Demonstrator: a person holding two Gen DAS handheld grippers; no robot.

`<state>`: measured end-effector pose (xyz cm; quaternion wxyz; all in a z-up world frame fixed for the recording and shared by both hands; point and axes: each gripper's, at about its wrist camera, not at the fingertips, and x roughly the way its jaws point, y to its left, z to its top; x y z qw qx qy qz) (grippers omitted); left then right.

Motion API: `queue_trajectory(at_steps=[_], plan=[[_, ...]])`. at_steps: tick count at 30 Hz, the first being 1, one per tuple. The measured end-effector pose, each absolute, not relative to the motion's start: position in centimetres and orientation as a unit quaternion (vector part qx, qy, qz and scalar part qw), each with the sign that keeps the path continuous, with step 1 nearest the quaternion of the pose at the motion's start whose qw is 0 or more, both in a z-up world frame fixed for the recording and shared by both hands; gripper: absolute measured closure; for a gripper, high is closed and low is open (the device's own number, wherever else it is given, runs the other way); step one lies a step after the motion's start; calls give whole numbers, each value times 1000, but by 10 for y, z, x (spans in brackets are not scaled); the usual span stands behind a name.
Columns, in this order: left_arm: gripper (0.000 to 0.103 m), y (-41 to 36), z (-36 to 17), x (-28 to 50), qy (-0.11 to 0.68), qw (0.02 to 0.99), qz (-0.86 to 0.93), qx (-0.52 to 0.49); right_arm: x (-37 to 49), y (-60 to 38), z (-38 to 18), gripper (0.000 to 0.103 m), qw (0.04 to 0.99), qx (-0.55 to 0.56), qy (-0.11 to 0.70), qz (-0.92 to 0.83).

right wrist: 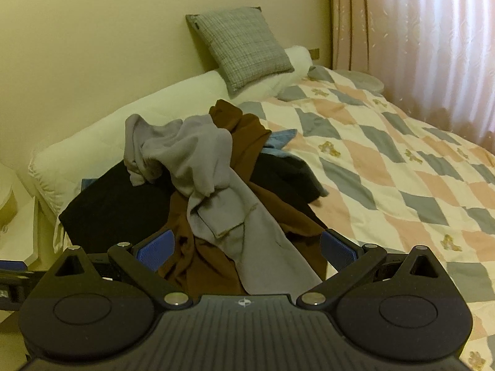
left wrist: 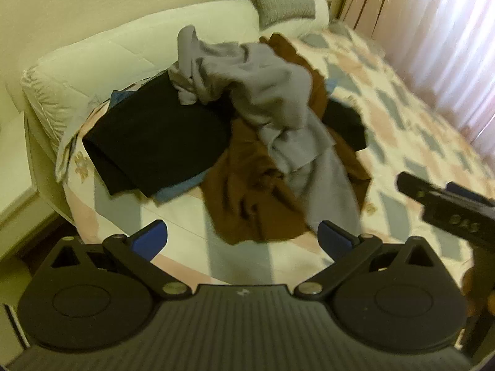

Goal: Fold clothes
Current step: 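Grasp the grey sweatpants with the left gripper while the right gripper grasps them too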

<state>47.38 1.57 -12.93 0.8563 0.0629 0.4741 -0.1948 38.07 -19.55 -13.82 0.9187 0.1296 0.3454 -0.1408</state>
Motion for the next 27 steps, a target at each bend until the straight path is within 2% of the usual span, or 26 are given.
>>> queue_trajectory(at_steps=[7, 13, 16, 19, 21, 25, 27], plan=[[1, 14, -145, 527, 463, 851, -218, 118, 416, -212, -169, 0, 882, 208, 397, -143], [1, 13, -153, 588, 460, 848, -241, 108, 448, -226, -198, 0, 850, 282, 424, -138], [3, 1, -154, 624, 454, 842, -268, 111, 468, -233, -208, 5, 845, 312, 414, -132], [14, -11, -155, 660, 448, 836, -295, 114, 489, -242, -217, 14, 836, 362, 392, -126], [16, -19, -156, 684, 444, 832, -313, 116, 504, -250, -223, 20, 830, 399, 371, -121], [21, -46, -156, 735, 418, 831, -339, 139, 528, -263, -232, 22, 816, 459, 331, -117], [22, -63, -157, 759, 405, 831, -349, 153, 538, -269, -237, 27, 812, 478, 316, -116]])
